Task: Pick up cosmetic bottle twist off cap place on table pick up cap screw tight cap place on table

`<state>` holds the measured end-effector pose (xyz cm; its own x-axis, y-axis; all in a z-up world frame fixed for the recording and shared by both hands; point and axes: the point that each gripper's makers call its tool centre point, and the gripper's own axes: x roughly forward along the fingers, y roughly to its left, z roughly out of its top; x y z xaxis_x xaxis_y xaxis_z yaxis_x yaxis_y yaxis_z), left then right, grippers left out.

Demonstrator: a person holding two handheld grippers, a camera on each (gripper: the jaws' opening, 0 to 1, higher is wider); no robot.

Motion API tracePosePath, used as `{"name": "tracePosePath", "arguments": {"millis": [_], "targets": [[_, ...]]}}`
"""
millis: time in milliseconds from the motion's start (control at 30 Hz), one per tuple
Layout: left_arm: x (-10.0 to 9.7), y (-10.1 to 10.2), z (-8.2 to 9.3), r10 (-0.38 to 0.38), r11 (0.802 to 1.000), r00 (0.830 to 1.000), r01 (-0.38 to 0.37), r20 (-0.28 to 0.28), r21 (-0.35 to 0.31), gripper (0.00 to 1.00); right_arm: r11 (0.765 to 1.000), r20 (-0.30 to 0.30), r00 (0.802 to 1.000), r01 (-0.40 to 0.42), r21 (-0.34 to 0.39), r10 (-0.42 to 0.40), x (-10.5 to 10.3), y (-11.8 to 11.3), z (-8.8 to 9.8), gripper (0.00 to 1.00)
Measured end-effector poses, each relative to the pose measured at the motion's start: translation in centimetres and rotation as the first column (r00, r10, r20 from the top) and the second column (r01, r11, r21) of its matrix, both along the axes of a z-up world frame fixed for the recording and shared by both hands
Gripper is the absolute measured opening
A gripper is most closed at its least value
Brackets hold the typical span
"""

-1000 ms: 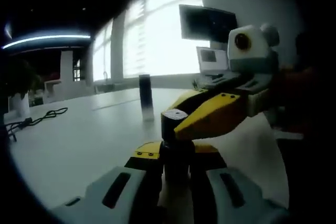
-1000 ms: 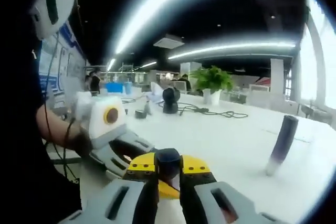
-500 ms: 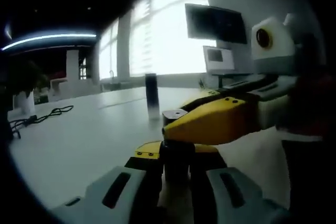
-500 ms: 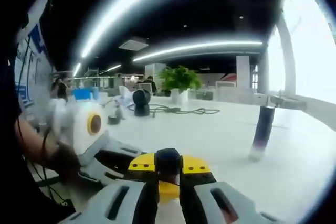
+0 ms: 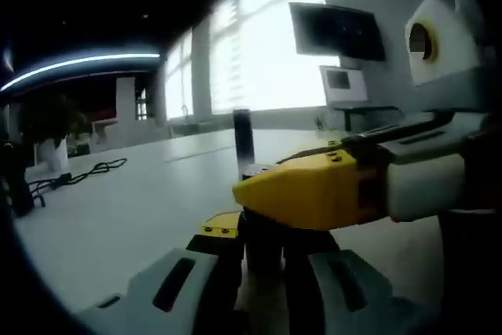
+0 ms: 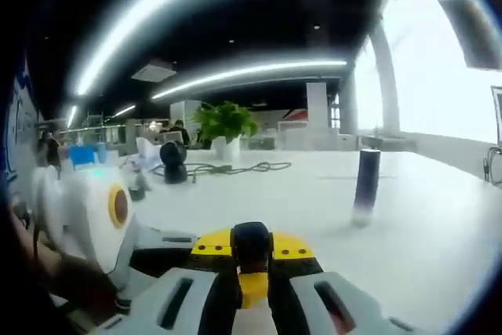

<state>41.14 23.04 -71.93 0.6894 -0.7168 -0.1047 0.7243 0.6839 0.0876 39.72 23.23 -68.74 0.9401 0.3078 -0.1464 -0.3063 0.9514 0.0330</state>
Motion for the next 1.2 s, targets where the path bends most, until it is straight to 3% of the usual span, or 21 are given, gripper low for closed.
{"name": "tracePosePath", "arguments": {"millis": [300,333,367,400,433,533,600,633,700,733,767,800,867,900,967,1000,1033,1100,1167,1200], "targets": [[0.0,0.0,0.0,-0.013,1.000,1.000,0.013,0.006,-0.004,0.09,0.999,0.022,0.999,-0.042,-0.028,0.043,0.0,0.1,0.1,0.10],[0.3,0.3,0.1,0.007,1.000,0.999,-0.008,0.037,0.022,0.09,0.999,0.020,0.999,-0.047,-0.014,0.047,0.1,0.1,0.1,0.10],[0.3,0.2,0.1,0.009,0.999,0.998,-0.010,0.055,0.033,0.09,0.999,0.012,0.999,-0.050,0.003,0.050,0.2,0.1,0.0,0.16],[0.2,0.1,0.1,0.004,1.000,0.999,-0.005,0.046,0.025,0.09,0.994,0.047,0.993,-0.107,0.007,0.107,0.3,0.7,0.5,0.25],[0.2,0.2,0.1,0.005,1.000,0.999,-0.006,0.048,0.027,0.09,0.994,0.031,0.994,-0.107,0.016,0.106,0.3,0.3,0.4,0.33],[0.1,0.2,0.0,-0.021,1.000,1.000,0.021,0.011,-0.004,0.09,0.976,0.046,0.976,-0.215,0.023,0.214,0.3,-0.2,1.2,0.30],[-0.2,-0.1,-0.2,-0.078,0.996,0.995,0.076,-0.054,-0.047,0.09,0.931,0.093,0.933,-0.355,0.084,0.348,0.0,-0.3,2.6,0.31],[0.0,0.1,-0.3,-0.077,0.996,0.994,0.073,-0.081,-0.056,0.09,0.925,0.092,0.928,-0.368,0.092,0.361,0.2,-0.9,2.8,0.32],[0.2,0.0,-0.2,-0.108,0.993,0.991,0.103,-0.085,-0.056,0.09,0.854,0.151,0.854,-0.513,0.084,0.498,-0.4,-1.6,4.2,0.34],[0.2,-0.1,-0.2,-0.127,0.991,0.990,0.125,-0.062,-0.036,0.09,0.837,0.135,0.839,-0.539,0.088,0.526,-0.1,-2.2,4.3,0.34],[0.0,-0.3,-0.1,-0.154,0.988,0.986,0.152,-0.061,-0.041,0.09,0.801,0.124,0.803,-0.594,0.077,0.583,-0.3,-2.5,4.5,0.31],[-0.2,-0.5,-0.1,-0.180,0.983,0.982,0.177,-0.065,-0.048,0.09,0.778,0.121,0.780,-0.623,0.078,0.613,-0.2,-2.8,4.7,0.31],[-0.5,-0.7,-0.2,-0.205,0.978,0.976,0.201,-0.073,-0.048,0.09,0.699,0.086,0.702,-0.712,0.068,0.707,-0.4,-2.9,4.4,0.27],[-0.9,-1.1,-0.1,-0.236,0.971,0.969,0.233,-0.067,-0.049,0.09,0.674,0.079,0.677,-0.736,0.065,0.732,-0.4,-2.9,4.4,0.25],[-1.7,-1.3,0.1,-0.284,0.958,0.958,0.283,-0.031,-0.039,0.09,0.602,0.048,0.603,-0.798,0.033,0.796,-0.7,-2.2,3.5,0.24],[-2.1,-1.5,0.1,-0.307,0.951,0.952,0.306,-0.016,-0.030,0.09,0.583,0.043,0.583,-0.812,0.012,0.811,-0.6,-2.0,3.2,0.23],[-2.3,-1.6,0.1,-0.316,0.948,0.949,0.316,-0.007,-0.025,0.09,0.548,0.027,0.548,-0.836,0.015,0.836,-0.7,-1.6,2.7,0.21],[-2.4,-1.7,0.2,-0.318,0.948,0.948,0.318,0.001,-0.019,0.09,0.484,0.002,0.484,-0.875,0.006,0.875,-0.8,-0.6,1.9,0.22],[-2.0,-1.7,0.2,-0.312,0.950,0.950,0.312,-0.008,-0.027,0.09,0.406,0.005,0.406,-0.914,0.029,0.914,-1.7,0.4,1.9,0.21],[-1.8,-1.7,0.2,-0.308,0.951,0.951,0.308,-0.016,-0.032,0.09,0.385,0.007,0.386,-0.922,0.048,0.923,-1.8,0.6,2.0,0.22]]}}
